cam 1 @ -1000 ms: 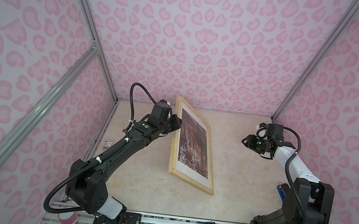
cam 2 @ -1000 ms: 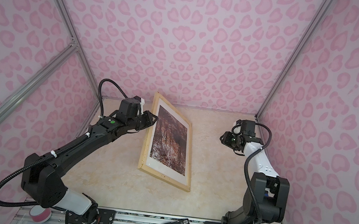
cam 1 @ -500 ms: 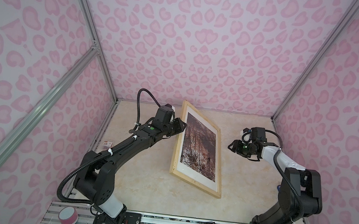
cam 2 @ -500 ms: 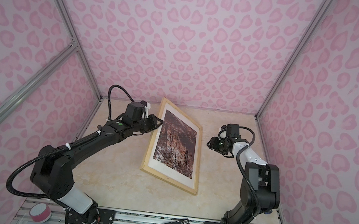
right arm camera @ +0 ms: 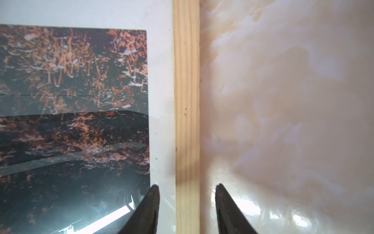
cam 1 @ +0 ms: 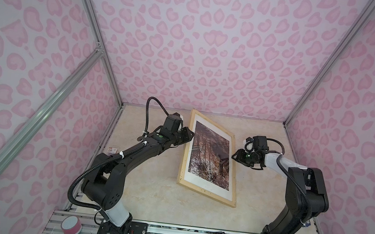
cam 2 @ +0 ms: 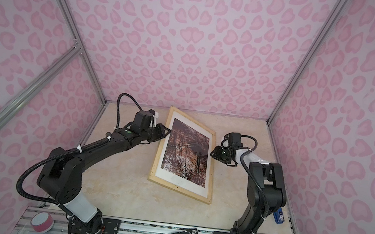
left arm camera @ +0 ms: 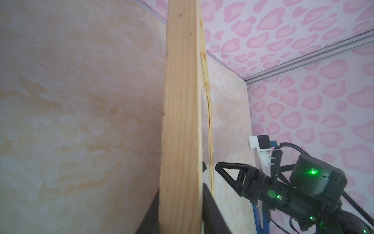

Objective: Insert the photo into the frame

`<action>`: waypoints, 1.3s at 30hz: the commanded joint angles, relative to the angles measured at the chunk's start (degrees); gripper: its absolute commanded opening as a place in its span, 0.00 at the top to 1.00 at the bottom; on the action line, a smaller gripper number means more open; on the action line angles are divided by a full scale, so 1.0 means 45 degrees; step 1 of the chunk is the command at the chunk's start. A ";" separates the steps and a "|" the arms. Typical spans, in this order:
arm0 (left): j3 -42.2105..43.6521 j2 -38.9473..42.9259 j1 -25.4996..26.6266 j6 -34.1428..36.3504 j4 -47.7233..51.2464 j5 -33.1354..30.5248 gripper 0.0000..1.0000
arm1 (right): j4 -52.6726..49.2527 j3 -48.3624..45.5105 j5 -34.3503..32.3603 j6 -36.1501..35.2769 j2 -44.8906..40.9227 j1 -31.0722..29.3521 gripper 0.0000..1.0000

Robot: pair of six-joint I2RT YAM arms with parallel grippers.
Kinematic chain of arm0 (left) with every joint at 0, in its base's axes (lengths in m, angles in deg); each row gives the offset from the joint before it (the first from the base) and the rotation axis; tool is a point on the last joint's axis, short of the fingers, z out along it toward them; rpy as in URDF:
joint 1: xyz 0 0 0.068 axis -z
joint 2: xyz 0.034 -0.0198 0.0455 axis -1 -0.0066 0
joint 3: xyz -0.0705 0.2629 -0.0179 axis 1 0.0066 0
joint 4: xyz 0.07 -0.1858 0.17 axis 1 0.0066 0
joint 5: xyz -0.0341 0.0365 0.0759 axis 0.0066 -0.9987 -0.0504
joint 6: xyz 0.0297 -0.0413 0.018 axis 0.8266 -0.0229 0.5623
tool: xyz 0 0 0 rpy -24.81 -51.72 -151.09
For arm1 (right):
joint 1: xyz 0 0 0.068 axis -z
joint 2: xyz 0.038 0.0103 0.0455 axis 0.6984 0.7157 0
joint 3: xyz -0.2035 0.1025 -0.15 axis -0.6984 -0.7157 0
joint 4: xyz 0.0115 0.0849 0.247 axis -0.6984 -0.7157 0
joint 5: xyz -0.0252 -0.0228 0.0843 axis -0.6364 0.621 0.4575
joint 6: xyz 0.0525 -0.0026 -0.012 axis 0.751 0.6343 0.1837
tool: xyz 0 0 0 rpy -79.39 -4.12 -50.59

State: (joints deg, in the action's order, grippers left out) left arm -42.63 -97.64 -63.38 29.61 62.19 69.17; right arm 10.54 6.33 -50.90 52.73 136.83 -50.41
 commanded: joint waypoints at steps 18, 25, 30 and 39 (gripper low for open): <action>0.0221 -0.0897 -0.0069 0.1623 0.1124 -0.1139 0.68 | 0.0535 -0.0254 0.0289 0.0066 0.0811 0.0316 0.75; 0.0305 -0.1402 -0.0217 0.1813 0.1198 -0.1156 0.65 | 0.0483 -0.0318 0.0423 -0.0064 0.0803 0.0527 0.82; 0.0245 -0.2083 -0.0225 0.2088 0.1325 -0.1408 0.59 | 0.0420 -0.0284 0.0484 -0.0094 0.0792 0.0571 0.84; 0.0223 -0.3163 -0.0240 0.2524 0.1468 -0.1983 0.52 | 0.0042 -0.0142 0.0421 -0.0339 0.0781 0.0669 0.77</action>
State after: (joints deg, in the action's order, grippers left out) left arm -41.39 -110.91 -64.61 39.34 64.46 63.11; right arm 13.49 5.63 -48.06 51.61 139.83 -47.76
